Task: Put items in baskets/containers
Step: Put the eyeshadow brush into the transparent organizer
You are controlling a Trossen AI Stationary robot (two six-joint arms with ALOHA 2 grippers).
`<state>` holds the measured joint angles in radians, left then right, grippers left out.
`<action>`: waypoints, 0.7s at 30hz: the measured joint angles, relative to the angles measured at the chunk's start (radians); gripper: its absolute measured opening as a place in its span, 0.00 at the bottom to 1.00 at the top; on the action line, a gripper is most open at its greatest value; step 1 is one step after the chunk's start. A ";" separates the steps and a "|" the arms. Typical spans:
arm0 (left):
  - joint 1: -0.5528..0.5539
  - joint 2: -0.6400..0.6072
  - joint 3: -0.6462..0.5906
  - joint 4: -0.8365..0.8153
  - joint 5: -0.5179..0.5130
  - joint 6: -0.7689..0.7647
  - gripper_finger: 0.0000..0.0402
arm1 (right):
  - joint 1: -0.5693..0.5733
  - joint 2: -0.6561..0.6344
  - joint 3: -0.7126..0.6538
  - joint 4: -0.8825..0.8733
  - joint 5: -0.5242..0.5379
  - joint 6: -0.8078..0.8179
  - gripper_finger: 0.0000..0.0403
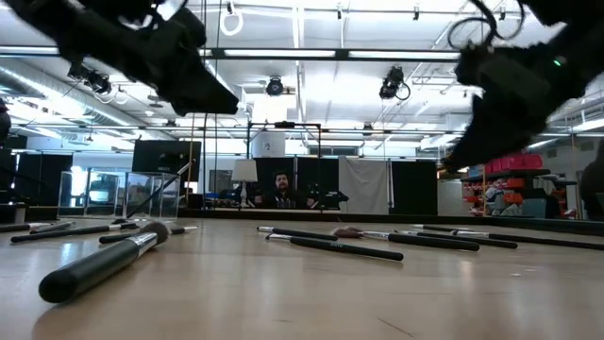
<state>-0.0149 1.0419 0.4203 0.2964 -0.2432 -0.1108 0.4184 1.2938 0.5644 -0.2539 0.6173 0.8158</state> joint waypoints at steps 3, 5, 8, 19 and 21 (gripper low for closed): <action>-0.062 0.017 -0.081 0.199 0.000 0.002 0.42 | 0.025 0.000 -0.002 -0.133 -0.007 0.122 0.46; -0.088 0.030 -0.120 0.272 -0.008 0.002 0.42 | 0.045 0.010 -0.019 -0.171 -0.007 0.181 0.48; -0.114 0.053 -0.141 0.336 -0.032 -0.005 0.42 | 0.080 0.034 -0.060 -0.162 -0.005 0.239 0.50; -0.125 0.144 -0.145 0.437 -0.052 0.012 0.42 | 0.169 0.179 -0.166 -0.041 0.080 0.385 0.43; -0.125 0.162 -0.146 0.459 -0.051 0.018 0.42 | 0.169 0.211 -0.167 -0.032 0.084 0.386 0.40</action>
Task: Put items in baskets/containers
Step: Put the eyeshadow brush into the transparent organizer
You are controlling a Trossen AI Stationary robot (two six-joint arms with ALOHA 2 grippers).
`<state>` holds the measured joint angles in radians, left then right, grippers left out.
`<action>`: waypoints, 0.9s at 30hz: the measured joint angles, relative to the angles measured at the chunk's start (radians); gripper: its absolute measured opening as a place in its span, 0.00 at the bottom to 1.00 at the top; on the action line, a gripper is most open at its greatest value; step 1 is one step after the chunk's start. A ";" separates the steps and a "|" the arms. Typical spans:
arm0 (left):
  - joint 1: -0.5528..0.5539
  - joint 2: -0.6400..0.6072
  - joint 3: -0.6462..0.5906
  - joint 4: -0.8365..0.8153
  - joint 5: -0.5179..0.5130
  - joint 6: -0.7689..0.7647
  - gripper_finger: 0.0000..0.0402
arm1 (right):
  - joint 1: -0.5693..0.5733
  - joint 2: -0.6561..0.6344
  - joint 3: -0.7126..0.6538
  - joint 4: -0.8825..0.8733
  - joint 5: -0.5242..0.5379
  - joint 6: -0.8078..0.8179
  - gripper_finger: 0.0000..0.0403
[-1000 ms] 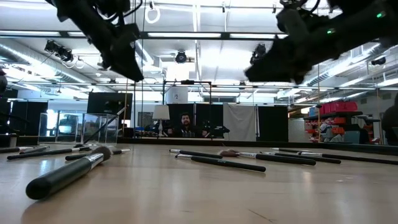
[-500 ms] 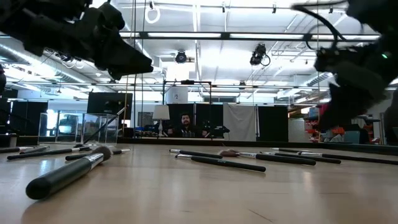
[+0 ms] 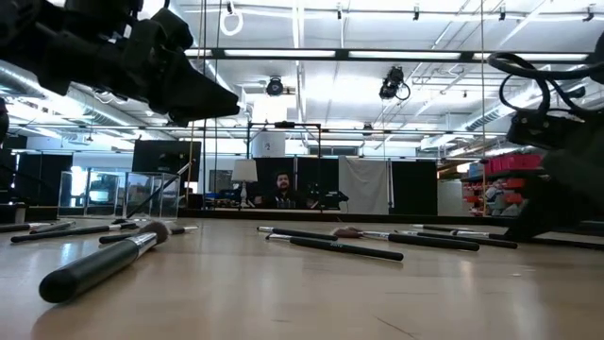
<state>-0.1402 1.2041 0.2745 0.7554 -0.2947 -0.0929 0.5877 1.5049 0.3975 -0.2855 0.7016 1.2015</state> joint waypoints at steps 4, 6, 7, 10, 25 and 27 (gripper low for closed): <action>0.001 0.034 0.000 0.038 0.000 0.000 0.42 | 0.003 0.044 0.003 0.023 0.024 0.009 0.30; 0.001 0.048 0.000 0.048 0.000 0.001 0.42 | 0.011 0.049 0.003 0.025 0.025 0.013 0.23; 0.001 0.055 0.000 0.054 0.000 0.001 0.42 | 0.013 0.049 0.001 0.026 0.026 0.013 0.19; 0.001 0.068 0.000 0.056 0.003 0.001 0.42 | 0.014 0.050 -0.006 0.025 0.033 0.011 0.06; -0.016 0.086 0.000 0.152 0.135 0.185 0.42 | 0.014 0.050 -0.027 0.491 0.239 -0.203 0.01; -0.016 0.106 0.000 0.186 0.151 0.208 0.42 | 0.011 0.051 -0.028 0.672 0.280 -0.363 0.01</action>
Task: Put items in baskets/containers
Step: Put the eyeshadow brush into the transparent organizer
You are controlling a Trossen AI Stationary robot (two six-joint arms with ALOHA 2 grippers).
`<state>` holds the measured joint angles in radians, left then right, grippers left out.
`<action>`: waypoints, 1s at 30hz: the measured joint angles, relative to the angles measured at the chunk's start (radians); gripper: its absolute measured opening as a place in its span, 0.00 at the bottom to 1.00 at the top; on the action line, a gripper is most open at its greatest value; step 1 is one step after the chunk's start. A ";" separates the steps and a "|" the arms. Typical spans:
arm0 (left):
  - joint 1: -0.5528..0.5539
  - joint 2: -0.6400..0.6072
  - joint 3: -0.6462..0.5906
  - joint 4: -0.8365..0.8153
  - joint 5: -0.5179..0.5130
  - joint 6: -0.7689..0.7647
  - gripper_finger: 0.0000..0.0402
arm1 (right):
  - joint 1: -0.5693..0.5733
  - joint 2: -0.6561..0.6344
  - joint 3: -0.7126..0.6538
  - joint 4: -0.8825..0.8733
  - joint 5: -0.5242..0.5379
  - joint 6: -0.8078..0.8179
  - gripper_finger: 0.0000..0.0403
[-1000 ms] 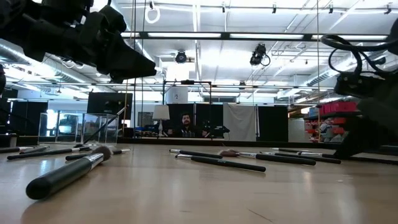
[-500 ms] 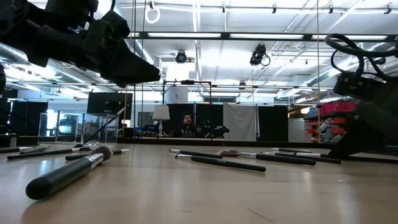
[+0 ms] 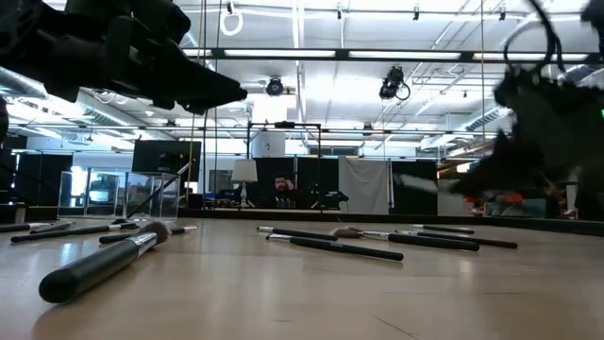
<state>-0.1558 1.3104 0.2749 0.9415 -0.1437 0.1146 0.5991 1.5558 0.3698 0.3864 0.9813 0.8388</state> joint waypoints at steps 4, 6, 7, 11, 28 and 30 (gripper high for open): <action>0.000 0.077 0.001 0.120 0.012 0.010 0.42 | -0.017 -0.002 0.002 0.444 0.008 -0.392 0.01; 0.002 0.126 0.001 0.208 0.012 0.013 0.42 | -0.031 -0.002 0.004 0.637 -0.055 -0.583 0.01; 0.002 0.152 0.002 0.252 0.013 0.014 0.42 | -0.039 -0.003 0.009 0.714 -0.099 -0.661 0.01; 0.002 0.244 0.053 0.344 0.022 0.014 0.42 | -0.084 -0.004 0.044 0.846 -0.265 -0.848 0.01; -0.001 0.363 0.316 0.372 0.237 0.073 0.42 | -0.187 0.155 0.244 0.870 -0.480 -1.005 0.01; -0.002 0.363 0.316 0.378 0.242 0.060 0.41 | -0.187 0.157 0.244 0.876 -0.480 -1.008 0.01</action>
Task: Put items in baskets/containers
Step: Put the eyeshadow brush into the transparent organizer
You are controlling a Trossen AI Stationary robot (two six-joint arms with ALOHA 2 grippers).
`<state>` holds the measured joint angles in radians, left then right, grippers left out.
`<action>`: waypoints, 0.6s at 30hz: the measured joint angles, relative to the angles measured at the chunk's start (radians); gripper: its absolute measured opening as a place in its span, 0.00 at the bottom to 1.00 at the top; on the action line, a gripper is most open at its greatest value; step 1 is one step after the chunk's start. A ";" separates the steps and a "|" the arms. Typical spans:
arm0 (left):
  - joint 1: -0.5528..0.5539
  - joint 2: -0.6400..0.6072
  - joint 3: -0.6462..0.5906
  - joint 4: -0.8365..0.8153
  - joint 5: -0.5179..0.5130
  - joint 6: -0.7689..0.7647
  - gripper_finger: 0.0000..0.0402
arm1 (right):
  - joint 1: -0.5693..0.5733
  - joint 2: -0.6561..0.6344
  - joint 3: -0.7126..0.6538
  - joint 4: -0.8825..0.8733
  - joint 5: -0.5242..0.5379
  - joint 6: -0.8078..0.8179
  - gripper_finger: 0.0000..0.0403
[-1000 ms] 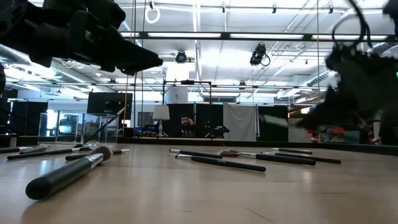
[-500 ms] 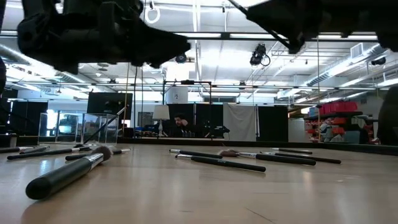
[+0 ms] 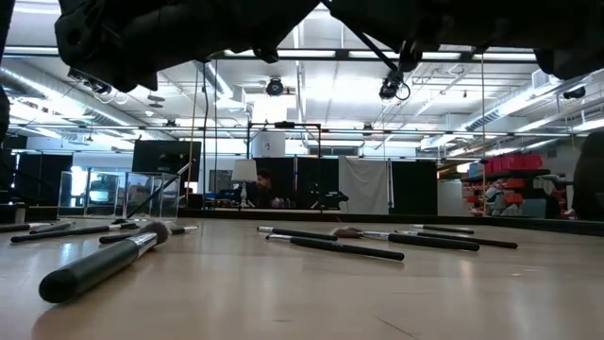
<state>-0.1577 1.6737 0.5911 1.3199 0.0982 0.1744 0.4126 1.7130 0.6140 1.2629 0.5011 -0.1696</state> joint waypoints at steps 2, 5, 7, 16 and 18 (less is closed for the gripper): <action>0.000 0.000 0.000 0.000 -0.001 -0.011 0.37 | 0.000 -0.001 0.000 0.003 -0.001 0.000 0.02; 0.000 0.000 0.000 0.013 -0.001 -0.014 0.29 | 0.000 -0.001 0.000 0.014 -0.005 -0.002 0.02; 0.000 0.000 0.000 0.023 -0.002 -0.015 0.24 | 0.000 -0.001 0.000 0.012 -0.005 -0.002 0.02; -0.003 0.009 0.037 0.007 -0.004 -0.032 0.16 | 0.000 -0.001 0.000 0.019 -0.005 -0.003 0.02; -0.003 0.009 0.039 -0.004 -0.004 -0.032 0.16 | 0.000 -0.001 0.000 0.018 -0.005 -0.002 0.02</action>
<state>-0.1612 1.6831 0.6300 1.3155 0.0944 0.1424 0.4126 1.7119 0.6140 1.2807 0.4957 -0.1719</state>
